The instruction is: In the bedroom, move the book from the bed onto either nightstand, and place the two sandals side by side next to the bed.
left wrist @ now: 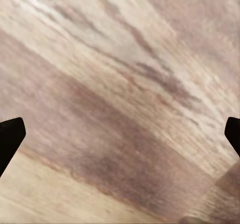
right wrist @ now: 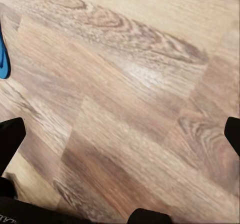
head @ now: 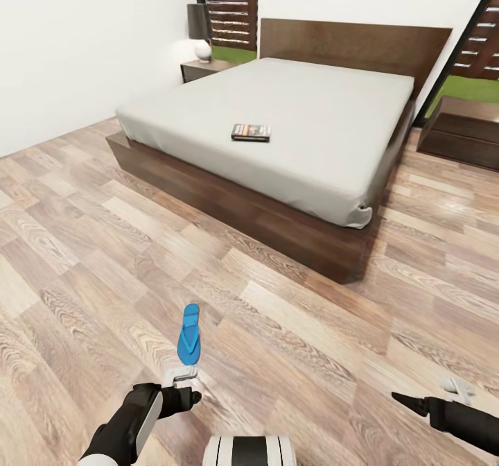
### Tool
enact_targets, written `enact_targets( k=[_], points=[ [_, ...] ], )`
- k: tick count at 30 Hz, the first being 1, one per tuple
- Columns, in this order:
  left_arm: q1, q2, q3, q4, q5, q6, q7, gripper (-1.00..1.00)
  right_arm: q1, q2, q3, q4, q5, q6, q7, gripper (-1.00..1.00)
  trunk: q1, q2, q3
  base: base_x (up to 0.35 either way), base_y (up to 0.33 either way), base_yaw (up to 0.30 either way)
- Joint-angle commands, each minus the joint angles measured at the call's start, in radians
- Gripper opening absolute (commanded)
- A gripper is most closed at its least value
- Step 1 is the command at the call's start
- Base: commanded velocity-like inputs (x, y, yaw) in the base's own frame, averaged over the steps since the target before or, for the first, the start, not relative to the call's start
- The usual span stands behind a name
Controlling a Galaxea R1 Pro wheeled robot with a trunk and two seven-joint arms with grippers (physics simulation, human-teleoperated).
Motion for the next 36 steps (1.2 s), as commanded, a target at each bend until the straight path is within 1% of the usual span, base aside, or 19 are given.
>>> enact_targets(
  k=[1,4,5,7,8,10,11,12,13,14,15,16,17,19,20,23,27,31,36],
  points=[
    [0.0,-0.001,0.006,-0.001,0.0,0.006,-0.005,1.0,0.0,0.0,-0.008,0.0,-0.006,0.007,-0.002,1.0,0.0,-0.001,-0.005,0.0,0.0,0.0],
    [0.0,-0.001,0.006,-0.002,0.0,0.006,-0.005,1.0,0.0,0.0,-0.044,0.002,-0.023,0.009,-0.007,1.0,0.002,-0.001,-0.016,0.0,0.0,0.0],
    [-0.001,-0.001,0.006,-0.002,0.0,0.006,-0.005,1.0,0.0,0.0,-0.062,0.003,-0.04,0.011,-0.008,1.0,0.002,-0.002,-0.02,0.0,0.0,0.0],
    [-0.001,-0.001,0.006,-0.002,0.0,0.006,-0.005,1.0,0.0,0.0,-0.075,0.004,-0.065,0.013,-0.008,1.0,0.003,-0.002,-0.028,0.0,0.0,0.0],
    [0.0,-0.001,0.006,-0.002,0.0,0.006,-0.005,1.0,0.0,0.0,-0.085,0.005,-0.098,0.014,-0.009,1.0,0.003,-0.002,-0.032,0.0,0.0,0.0],
    [0.0,-0.002,0.006,-0.002,0.0,0.006,-0.005,1.0,0.0,0.0,-0.091,0.005,-0.141,0.015,-0.009,1.0,0.004,-0.003,-0.039,0.0,0.0,0.0],
    [0.0,-0.001,0.006,-0.002,0.0,0.006,-0.005,1.0,0.0,0.0,-0.095,0.006,-0.193,0.016,-0.009,1.0,0.005,-0.003,-0.043,0.0,0.0,0.0],
    [0.0,-0.001,0.006,-0.002,0.0,0.006,-0.006,1.0,0.0,-0.001,-0.099,0.007,-0.281,0.017,-0.01,1.0,0.005,-0.003,-0.047,0.0,0.0,0.0],
    [0.0,-0.001,0.007,-0.002,0.0,0.006,-0.006,1.0,0.0,-0.002,-0.099,0.009,-0.345,0.017,-0.007,1.0,0.006,-0.003,-0.051,0.0,0.0,0.0],
    [0.0,-0.001,0.007,-0.002,0.0,0.006,-0.006,1.0,0.0,-0.003,-0.099,0.011,-0.372,0.018,-0.005,1.0,0.006,-0.004,-0.055,0.0,0.0,0.0],
    [0.0,-0.001,0.007,-0.002,0.0,0.006,-0.006,1.0,0.0,-0.003,-0.099,0.015,-0.417,0.018,0.003,1.0,0.007,-0.004,-0.059,0.0,0.0,0.0],
    [0.0,-0.001,0.007,-0.002,0.0,0.006,-0.006,1.0,0.0,-0.004,-0.1,0.027,-0.462,0.019,0.029,1.0,0.007,-0.004,-0.063,0.0,0.0,0.0],
    [0.0,0.0,0.008,-0.002,0.0,0.006,-0.006,1.0,0.0,-0.005,-0.1,0.037,-0.478,0.022,0.054,1.0,0.007,-0.004,-0.067,0.0,0.0,0.0],
    [0.0,0.0,0.008,-0.002,0.001,0.006,-0.007,1.0,0.0,-0.005,-0.099,0.05,-0.495,0.033,0.106,1.0,0.008,-0.005,-0.074,0.0,0.0,0.0],
    [-0.001,0.0,0.008,-0.002,0.0,0.006,-0.007,1.0,0.0,-0.005,-0.097,0.052,-0.499,0.037,0.124,1.0,0.008,-0.005,-0.074,0.0,0.0,0.0],
    [-0.001,0.001,0.01,-0.002,0.0,0.006,-0.007,1.0,0.0,-0.004,-0.096,0.055,-0.503,0.041,0.146,1.0,0.008,-0.005,-0.074,0.0,0.0,0.0],
    [-0.001,0.004,0.014,-0.007,-0.001,0.005,-0.007,1.0,0.0,-0.003,-0.097,0.054,-0.505,0.042,0.153,1.0,0.008,-0.005,-0.074,0.0,0.0,0.0],
    [-0.001,0.006,0.014,-0.017,-0.004,-0.035,-0.006,1.0,0.0,-0.003,-0.098,0.05,-0.506,0.043,0.155,1.0,0.008,-0.005,-0.074,0.101,0.0,0.0],
    [-0.001,0.007,0.014,-0.101,-0.007,-0.047,-0.003,1.0,0.0,-0.003,-0.098,0.049,-0.506,0.043,0.155,1.0,0.008,-0.005,-0.074,0.275,0.0,0.0]
  ],
)
